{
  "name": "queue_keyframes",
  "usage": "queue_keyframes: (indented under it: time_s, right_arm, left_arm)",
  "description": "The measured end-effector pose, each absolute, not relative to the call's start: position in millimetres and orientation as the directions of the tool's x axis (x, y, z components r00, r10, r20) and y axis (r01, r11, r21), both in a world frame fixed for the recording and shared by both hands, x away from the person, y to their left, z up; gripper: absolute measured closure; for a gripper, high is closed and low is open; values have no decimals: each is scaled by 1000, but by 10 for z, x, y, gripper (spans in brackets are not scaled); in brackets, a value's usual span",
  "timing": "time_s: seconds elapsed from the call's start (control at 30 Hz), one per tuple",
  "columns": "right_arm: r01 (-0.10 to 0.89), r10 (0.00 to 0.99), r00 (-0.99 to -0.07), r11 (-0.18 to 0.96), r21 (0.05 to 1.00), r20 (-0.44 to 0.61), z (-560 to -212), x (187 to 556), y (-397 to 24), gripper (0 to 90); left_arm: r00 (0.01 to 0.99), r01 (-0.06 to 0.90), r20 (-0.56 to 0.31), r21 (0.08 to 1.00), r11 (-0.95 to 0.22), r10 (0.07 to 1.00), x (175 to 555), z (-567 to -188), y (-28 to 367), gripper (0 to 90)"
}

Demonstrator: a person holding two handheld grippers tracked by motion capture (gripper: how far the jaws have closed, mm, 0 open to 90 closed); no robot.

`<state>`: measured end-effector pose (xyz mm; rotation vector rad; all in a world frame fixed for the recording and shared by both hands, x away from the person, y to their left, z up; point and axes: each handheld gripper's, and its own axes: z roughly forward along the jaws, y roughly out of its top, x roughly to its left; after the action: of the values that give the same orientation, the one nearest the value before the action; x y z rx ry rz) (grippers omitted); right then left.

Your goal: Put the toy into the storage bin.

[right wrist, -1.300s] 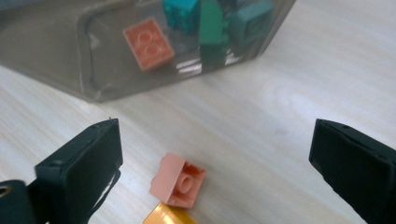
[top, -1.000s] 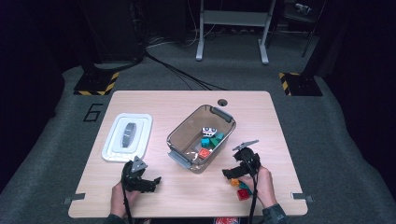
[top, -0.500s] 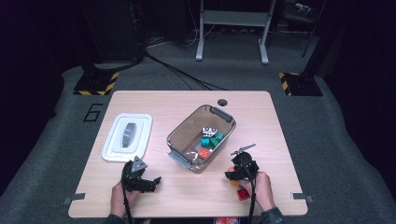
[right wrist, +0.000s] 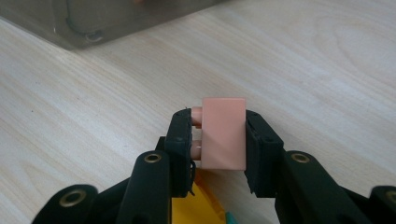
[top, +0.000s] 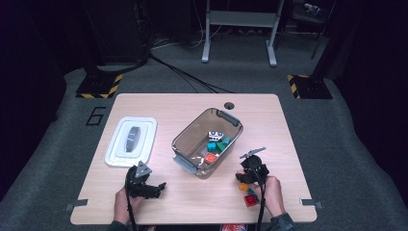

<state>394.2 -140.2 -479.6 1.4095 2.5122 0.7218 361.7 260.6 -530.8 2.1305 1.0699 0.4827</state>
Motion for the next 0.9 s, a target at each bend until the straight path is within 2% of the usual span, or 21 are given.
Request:
queue_keyframes:
  time_s: [0.9]
  right_arm:
    - [684, 838, -545, 427, 591, 24, -4279, 4043, -1489, 663]
  left_arm:
    - [590, 549, 18, 724, -417, 807, 3617, -5309, 2605, 45]
